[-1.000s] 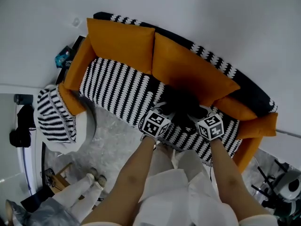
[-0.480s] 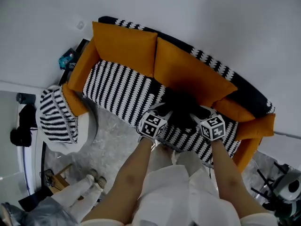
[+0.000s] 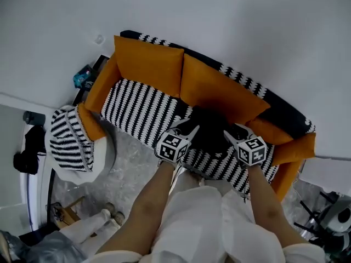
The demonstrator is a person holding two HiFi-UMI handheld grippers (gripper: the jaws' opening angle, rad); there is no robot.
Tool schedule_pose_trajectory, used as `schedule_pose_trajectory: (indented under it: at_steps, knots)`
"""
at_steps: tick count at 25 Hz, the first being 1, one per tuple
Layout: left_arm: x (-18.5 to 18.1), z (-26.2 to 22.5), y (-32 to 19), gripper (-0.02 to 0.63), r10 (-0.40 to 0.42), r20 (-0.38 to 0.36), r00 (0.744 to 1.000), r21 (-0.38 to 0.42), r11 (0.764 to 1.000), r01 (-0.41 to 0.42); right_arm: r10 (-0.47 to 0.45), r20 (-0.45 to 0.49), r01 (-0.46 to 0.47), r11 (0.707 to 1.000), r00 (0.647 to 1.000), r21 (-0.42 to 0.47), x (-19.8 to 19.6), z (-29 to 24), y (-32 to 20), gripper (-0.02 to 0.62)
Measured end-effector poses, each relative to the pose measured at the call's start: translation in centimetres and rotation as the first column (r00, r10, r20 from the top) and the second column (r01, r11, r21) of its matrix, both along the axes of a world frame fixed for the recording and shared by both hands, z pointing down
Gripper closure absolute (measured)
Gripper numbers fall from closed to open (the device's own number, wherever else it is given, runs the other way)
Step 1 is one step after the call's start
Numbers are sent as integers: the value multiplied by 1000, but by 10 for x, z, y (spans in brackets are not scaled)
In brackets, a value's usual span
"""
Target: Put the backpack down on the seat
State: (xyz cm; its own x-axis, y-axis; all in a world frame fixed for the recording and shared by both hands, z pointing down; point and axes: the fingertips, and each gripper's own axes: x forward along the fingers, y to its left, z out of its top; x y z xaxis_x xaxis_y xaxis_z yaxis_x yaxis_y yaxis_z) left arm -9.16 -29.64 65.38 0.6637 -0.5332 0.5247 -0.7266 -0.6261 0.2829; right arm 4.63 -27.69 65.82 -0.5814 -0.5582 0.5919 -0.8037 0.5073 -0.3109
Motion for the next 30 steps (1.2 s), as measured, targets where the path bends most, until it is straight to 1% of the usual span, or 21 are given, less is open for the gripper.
schedule_pose_trajectory:
  at_steps: [4, 8, 10, 15, 19, 22, 26, 30]
  knots:
    - [2, -38, 1, 450, 4, -56, 998, 55, 999, -1, 4, 47, -7, 998, 999, 59, 3, -33, 1, 421]
    - [2, -81, 5, 468, 8, -115, 993, 126, 992, 6, 2, 105, -16, 991, 994, 130, 9, -73, 5, 514]
    - [1, -103, 8, 483, 16, -138, 990, 169, 986, 8, -2, 129, -20, 985, 992, 170, 12, -94, 7, 548]
    - [-3, -158, 14, 505, 23, -178, 984, 272, 962, 27, -10, 167, -36, 962, 986, 271, 22, -145, 13, 568]
    - [-9, -193, 20, 528, 14, -185, 983, 339, 939, 51, 16, 173, -74, 941, 985, 331, 37, -176, 19, 575]
    - [-21, -213, 24, 548, -15, -185, 983, 378, 922, 85, 43, 166, -102, 925, 985, 365, 52, -195, 22, 577]
    - [-42, -229, 25, 552, -71, -189, 980, 405, 903, 143, 87, 130, -132, 907, 988, 400, 76, -210, 22, 578]
    - [-58, -232, 26, 552, -120, -193, 974, 405, 894, 190, 115, 137, -163, 897, 984, 411, 94, -217, 19, 578]
